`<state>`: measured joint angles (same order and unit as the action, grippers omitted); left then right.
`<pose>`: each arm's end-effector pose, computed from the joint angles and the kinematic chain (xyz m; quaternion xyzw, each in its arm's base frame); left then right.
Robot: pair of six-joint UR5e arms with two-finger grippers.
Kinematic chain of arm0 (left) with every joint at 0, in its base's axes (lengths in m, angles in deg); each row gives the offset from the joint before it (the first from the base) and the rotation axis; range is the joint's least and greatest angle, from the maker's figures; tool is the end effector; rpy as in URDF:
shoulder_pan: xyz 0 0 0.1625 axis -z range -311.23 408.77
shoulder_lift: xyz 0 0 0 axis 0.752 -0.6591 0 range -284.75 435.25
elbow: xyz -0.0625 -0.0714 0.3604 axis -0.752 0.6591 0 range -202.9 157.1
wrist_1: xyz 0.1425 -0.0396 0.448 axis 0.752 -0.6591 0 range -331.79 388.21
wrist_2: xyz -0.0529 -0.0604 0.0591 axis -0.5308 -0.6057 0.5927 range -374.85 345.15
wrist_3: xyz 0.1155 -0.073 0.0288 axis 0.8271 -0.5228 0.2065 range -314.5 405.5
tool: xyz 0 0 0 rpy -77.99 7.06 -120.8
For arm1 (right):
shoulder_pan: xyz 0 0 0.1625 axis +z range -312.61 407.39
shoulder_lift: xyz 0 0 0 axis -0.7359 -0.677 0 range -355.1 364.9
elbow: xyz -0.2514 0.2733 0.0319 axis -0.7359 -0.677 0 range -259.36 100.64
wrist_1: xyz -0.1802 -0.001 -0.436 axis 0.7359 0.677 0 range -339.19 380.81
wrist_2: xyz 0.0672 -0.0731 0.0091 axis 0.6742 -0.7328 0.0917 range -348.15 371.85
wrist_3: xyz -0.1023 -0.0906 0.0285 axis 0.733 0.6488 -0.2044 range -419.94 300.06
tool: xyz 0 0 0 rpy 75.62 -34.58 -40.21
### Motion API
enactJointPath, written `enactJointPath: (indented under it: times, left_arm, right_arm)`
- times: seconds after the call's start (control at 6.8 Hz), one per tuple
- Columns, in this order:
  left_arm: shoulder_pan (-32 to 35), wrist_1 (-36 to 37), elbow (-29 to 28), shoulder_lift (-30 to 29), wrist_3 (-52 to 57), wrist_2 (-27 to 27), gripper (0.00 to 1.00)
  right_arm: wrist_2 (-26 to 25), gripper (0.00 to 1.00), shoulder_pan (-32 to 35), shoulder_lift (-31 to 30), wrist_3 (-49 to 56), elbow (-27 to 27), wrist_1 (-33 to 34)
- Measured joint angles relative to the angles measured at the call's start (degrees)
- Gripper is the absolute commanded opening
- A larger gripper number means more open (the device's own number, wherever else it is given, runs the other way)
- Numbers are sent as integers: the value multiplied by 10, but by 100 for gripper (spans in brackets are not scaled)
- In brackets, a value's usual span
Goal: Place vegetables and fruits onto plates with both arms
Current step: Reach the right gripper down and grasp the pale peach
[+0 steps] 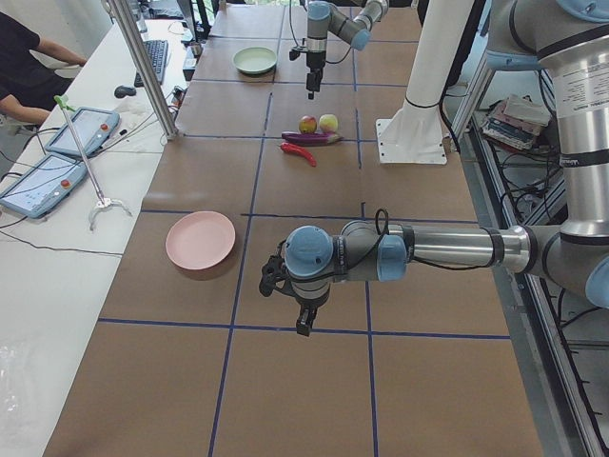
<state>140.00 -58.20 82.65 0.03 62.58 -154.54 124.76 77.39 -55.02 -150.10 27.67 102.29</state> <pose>-0.0366 -0.4519 0.6119 0.0447 0.4182 0.1148 0.9000 -0.5297 -0.3970 0.1438 -0.0521 -0.4871 0.1360 0.8611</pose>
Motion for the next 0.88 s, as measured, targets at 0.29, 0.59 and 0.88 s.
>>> enactJointPath:
  times: [0.29, 0.59, 0.88]
  left_arm:
    - [0, -5, -3, 1, -1, -16, 100]
    - [0, -6, -12, 1, -2, -40, 100]
    - [0, -9, -21, 2, -2, -59, 100]
  right_arm:
    - [-29, 98, -38, 42, -32, -17, 80]
    - [-51, 99, -63, 53, -34, -38, 128]
    - [-65, 99, -76, 60, -33, -57, 143]
